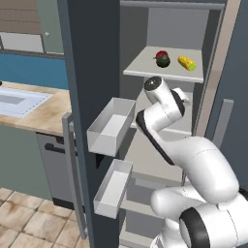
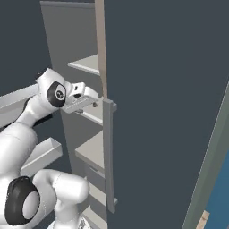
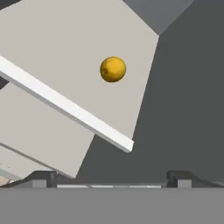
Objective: Take the squash and lemon from the second highest rack and move them to the highest rack where the pear and corn are located, to maximize freezer space. Close the freezer door after rearranging.
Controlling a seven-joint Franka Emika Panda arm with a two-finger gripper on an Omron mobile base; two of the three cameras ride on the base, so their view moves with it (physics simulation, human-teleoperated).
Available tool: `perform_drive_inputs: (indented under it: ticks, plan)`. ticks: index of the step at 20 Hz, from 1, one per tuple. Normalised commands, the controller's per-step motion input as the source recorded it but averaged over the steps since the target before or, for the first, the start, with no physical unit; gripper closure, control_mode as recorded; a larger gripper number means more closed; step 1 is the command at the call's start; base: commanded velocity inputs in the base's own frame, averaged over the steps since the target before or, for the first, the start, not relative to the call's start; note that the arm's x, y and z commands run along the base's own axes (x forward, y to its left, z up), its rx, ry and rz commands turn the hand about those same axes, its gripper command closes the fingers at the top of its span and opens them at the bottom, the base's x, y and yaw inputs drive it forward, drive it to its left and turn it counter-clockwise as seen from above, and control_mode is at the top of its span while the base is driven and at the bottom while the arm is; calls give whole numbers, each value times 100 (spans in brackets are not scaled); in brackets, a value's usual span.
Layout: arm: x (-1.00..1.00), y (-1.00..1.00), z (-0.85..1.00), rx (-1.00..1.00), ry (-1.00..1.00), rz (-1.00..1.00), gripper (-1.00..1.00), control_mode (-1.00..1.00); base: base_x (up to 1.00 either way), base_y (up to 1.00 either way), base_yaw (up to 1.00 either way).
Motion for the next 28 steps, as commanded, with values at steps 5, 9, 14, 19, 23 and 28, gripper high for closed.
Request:
perform_drive_inputs:
  ticks: [5,9,14,19,23,28]
  plan:
    - [45,-32,-40,-4,15,15,-100,-100,0,0,0]
    - [50,-28,-35,0,4,10,-100,-100,0,0,0]
    - [54,-10,-34,0,-1,0,-100,-100,0,0,0]
    - [54,-15,-30,5,0,0,-100,-100,0,0,0]
    - [55,-23,-18,8,0,0,-100,-100,0,0,0]
    - [45,-19,-14,13,0,-1,-100,-100,0,0,0]
